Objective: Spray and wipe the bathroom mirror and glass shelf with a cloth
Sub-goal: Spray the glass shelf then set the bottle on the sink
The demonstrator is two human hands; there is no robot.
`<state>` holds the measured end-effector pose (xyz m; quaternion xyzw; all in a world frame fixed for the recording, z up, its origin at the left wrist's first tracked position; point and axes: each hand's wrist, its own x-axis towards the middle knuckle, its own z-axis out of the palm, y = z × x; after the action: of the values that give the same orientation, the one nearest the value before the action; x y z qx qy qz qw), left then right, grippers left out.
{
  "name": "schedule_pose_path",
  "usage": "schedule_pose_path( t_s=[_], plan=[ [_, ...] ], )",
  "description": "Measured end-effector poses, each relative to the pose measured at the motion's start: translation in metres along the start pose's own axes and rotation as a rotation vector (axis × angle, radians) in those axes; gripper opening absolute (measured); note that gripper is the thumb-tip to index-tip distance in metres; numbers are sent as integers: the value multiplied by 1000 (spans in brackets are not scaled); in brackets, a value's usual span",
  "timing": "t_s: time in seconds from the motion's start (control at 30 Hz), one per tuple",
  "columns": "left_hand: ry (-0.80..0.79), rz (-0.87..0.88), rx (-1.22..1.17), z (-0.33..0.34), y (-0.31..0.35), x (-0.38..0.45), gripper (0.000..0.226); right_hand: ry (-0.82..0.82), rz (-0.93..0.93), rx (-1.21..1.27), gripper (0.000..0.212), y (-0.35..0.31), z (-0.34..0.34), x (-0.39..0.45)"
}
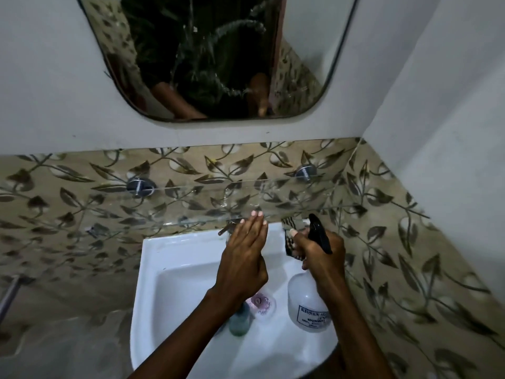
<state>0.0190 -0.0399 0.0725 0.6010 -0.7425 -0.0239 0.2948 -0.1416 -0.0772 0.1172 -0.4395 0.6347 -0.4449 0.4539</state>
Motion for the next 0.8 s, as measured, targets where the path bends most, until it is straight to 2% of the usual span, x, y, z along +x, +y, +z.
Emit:
schedule_pose_path(
  t_s=[0.1,0.27,0.43,0.6,0.73,0.8],
  plan=[
    [-51,20,1,6,6,8,69,69,-18,20,21,-3,-12,7],
    [-88,52,0,12,16,18,70,244,19,66,35,-8,-29,14],
    [-104,26,-9,16,18,19,71,260,-23,90,29,-1,-36,14],
    [-108,24,-55,12,18,16,71,330,1,106,34,8,-25,11],
    [-57,54,-161,13,16,3,72,197,-58,90,31,11,-3,-5],
    [-63,-1,-315,15,12,-11,80,86,-101,98,24,15,7,-13]
  ],
)
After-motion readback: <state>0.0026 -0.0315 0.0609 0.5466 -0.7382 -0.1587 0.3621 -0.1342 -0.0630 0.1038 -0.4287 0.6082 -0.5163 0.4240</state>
